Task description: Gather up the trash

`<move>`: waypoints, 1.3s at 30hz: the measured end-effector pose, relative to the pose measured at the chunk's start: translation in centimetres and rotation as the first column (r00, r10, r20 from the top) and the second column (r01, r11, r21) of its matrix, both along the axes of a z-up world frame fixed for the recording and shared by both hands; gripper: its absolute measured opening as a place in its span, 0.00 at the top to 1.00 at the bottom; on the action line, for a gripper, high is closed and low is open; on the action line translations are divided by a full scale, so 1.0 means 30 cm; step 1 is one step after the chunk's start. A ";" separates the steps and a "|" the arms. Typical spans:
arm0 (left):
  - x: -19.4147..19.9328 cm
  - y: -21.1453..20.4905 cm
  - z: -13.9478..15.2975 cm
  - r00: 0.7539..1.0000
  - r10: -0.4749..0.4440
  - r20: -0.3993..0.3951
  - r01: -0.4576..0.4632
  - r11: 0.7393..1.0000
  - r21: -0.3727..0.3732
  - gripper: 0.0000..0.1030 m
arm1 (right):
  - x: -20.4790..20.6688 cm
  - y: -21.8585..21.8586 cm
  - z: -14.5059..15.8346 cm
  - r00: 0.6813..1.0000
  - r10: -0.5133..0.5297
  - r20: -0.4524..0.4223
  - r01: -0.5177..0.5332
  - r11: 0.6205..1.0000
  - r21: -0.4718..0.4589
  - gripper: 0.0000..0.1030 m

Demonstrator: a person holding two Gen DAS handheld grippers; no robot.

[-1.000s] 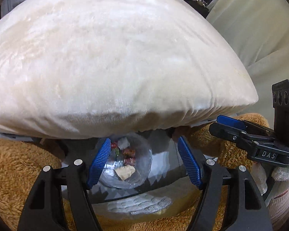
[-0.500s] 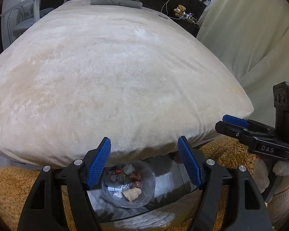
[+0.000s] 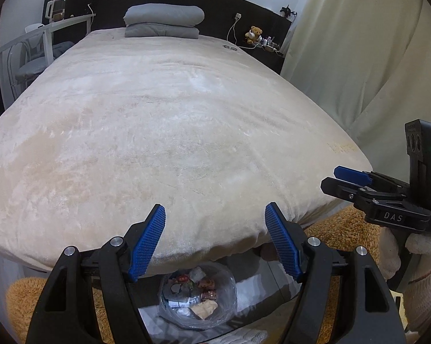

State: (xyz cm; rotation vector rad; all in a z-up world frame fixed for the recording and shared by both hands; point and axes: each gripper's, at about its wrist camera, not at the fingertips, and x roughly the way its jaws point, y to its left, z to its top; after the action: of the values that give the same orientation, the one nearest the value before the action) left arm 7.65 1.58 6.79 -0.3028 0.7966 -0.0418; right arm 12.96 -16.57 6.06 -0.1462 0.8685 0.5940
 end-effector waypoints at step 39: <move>-0.044 -0.028 0.092 0.991 0.004 0.133 -0.021 0.993 0.119 0.06 | -0.041 -0.039 0.087 0.993 0.012 0.117 -0.016 0.999 0.034 0.04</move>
State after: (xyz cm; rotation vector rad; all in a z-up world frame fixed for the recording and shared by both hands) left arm 6.32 0.75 9.54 -0.1886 0.6620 -0.0020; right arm 11.72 -17.75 8.66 -0.1539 0.7439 0.6080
